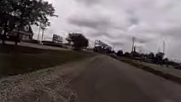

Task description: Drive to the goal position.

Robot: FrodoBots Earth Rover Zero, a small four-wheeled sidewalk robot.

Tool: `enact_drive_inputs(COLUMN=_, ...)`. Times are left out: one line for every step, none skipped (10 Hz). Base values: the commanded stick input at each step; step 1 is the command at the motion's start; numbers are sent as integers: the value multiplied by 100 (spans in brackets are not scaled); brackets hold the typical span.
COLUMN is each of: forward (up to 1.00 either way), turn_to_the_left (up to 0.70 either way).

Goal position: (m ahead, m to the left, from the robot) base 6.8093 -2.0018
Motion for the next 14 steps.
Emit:
enact_drive_inputs(forward=60, turn_to_the_left=0)
enact_drive_inputs(forward=60, turn_to_the_left=0)
enact_drive_inputs(forward=60, turn_to_the_left=0)
enact_drive_inputs(forward=60, turn_to_the_left=0)
enact_drive_inputs(forward=60, turn_to_the_left=0)
enact_drive_inputs(forward=60, turn_to_the_left=0)
enact_drive_inputs(forward=60, turn_to_the_left=0)
enact_drive_inputs(forward=60, turn_to_the_left=0)
enact_drive_inputs(forward=60, turn_to_the_left=0)
enact_drive_inputs(forward=60, turn_to_the_left=0)
enact_drive_inputs(forward=60, turn_to_the_left=0)
enact_drive_inputs(forward=60, turn_to_the_left=0)
enact_drive_inputs(forward=60, turn_to_the_left=0)
enact_drive_inputs(forward=60, turn_to_the_left=0)
